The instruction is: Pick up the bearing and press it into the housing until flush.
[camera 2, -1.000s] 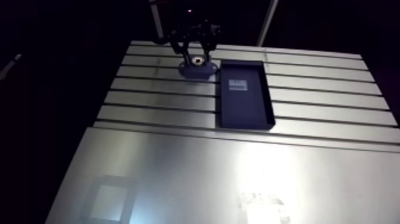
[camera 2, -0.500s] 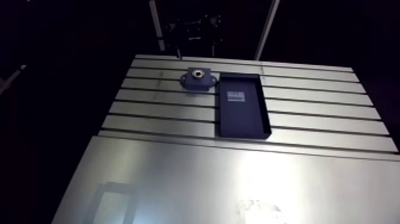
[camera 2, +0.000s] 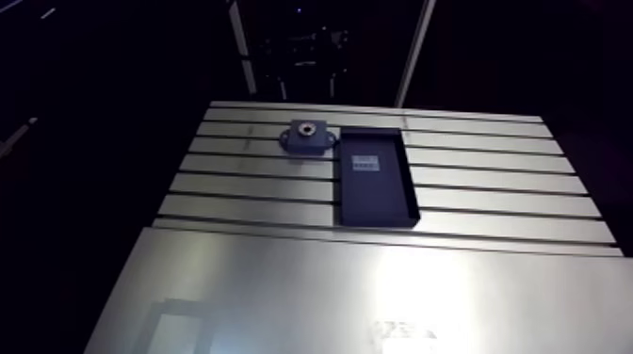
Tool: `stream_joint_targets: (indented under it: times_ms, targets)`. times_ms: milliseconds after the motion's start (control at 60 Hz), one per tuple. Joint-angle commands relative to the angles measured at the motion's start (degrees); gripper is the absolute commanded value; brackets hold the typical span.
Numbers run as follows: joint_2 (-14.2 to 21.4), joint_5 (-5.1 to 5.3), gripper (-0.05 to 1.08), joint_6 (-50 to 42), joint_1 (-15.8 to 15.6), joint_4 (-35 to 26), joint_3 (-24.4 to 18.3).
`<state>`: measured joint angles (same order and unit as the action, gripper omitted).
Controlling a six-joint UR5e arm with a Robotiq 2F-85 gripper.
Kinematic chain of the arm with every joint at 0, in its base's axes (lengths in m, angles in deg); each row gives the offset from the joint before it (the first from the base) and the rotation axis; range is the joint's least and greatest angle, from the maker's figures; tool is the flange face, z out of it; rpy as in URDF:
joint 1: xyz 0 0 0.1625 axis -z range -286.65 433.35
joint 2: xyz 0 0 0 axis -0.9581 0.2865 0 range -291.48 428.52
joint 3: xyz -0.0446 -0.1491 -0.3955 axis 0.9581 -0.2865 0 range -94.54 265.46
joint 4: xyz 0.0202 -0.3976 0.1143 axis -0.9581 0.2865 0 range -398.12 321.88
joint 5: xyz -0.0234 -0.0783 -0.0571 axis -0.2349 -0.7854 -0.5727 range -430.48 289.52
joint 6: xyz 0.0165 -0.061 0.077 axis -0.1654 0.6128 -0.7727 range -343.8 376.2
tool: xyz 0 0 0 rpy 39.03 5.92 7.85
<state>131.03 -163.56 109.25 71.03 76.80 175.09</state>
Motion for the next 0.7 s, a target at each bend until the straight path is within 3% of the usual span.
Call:
stream_joint_targets:
  times_ms: [17,117,700]
  targets:
    - [-0.41,1.22,1.01,-1.3,0.62,0.25,0.13]
    - [-0.51,1.96,1.06,-1.51,0.74,0.27,0.15]
    - [-1.74,1.8,1.08,-1.6,0.56,-0.11,0.05]
